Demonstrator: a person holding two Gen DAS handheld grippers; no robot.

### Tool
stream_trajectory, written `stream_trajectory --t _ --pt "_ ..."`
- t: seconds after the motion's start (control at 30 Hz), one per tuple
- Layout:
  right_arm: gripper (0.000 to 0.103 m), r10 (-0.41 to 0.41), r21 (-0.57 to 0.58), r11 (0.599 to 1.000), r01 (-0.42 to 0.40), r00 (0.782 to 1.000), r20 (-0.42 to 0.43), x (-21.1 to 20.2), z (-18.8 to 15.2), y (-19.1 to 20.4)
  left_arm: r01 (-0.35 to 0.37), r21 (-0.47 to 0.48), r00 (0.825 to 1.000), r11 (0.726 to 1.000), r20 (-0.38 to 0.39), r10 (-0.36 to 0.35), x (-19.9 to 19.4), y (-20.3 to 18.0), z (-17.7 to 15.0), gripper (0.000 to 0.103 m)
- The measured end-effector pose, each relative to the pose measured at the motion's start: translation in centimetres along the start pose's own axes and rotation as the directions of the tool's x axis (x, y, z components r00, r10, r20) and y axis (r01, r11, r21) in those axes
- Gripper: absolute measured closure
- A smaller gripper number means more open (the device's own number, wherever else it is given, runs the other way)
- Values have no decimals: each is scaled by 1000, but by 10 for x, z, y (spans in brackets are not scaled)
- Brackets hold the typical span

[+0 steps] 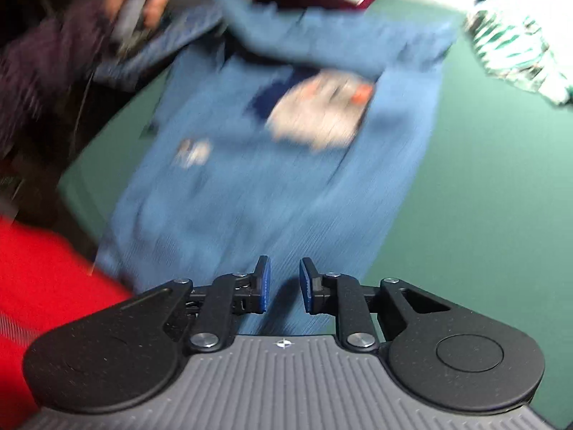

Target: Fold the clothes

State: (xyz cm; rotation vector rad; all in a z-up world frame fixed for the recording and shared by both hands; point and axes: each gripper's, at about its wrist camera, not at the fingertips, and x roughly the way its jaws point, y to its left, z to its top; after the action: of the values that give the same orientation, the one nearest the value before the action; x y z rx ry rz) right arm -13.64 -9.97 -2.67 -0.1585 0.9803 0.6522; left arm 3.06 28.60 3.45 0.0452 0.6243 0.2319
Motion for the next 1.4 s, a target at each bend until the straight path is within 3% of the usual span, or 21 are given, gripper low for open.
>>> stream_trajectory --t 0.2,0.33,0.53,0.7,0.8,0.93,0.97,1.0,1.03,1.13,1.23,1.37,1.4 --pt "83 -70 -18 997 70 997 -10 36 25 -17 -18 -61 1000 998 -25 17 1 11 -28 101" --pt "84 -55 -39 998 52 995 -82 49 40 -26 -42 -107 997 993 -70 35 7 21 -48 101" --pt "83 -186 -96 978 184 983 -6 45 119 -53 -49 -173 994 984 -104 31 11 28 -72 101" --pt "79 -213 116 972 206 976 49 74 187 -111 -50 -214 993 976 -116 25 13 28 -88 101" --pt "66 -230 228 950 213 972 52 104 209 -134 -64 -210 992 976 -118 40 16 25 -92 101" --pt "64 -256 395 893 216 965 52 129 218 -165 -73 -210 992 975 -120 49 19 22 -94 101" --pt "65 -240 433 880 198 970 46 135 219 -173 -76 -206 991 976 -121 51 20 21 -94 101" --pt "76 -220 454 873 177 974 44 138 218 -179 -78 -201 991 976 -122 54 20 20 -94 101" --pt "87 -218 447 878 171 974 57 138 217 -178 -81 -196 991 977 -122 57 21 19 -94 101" --pt "90 -276 381 896 229 959 71 136 215 -172 -86 -183 990 979 -124 64 23 17 -94 101" --pt "90 -333 321 900 296 941 64 145 212 -172 -90 -164 990 982 -123 70 24 12 -94 101" --pt "82 -310 334 906 260 945 102 137 213 -175 -88 -144 990 986 -126 70 26 10 -92 101" --pt "80 -330 339 901 271 935 130 130 214 -175 -82 -151 990 985 -128 63 27 11 -92 101"
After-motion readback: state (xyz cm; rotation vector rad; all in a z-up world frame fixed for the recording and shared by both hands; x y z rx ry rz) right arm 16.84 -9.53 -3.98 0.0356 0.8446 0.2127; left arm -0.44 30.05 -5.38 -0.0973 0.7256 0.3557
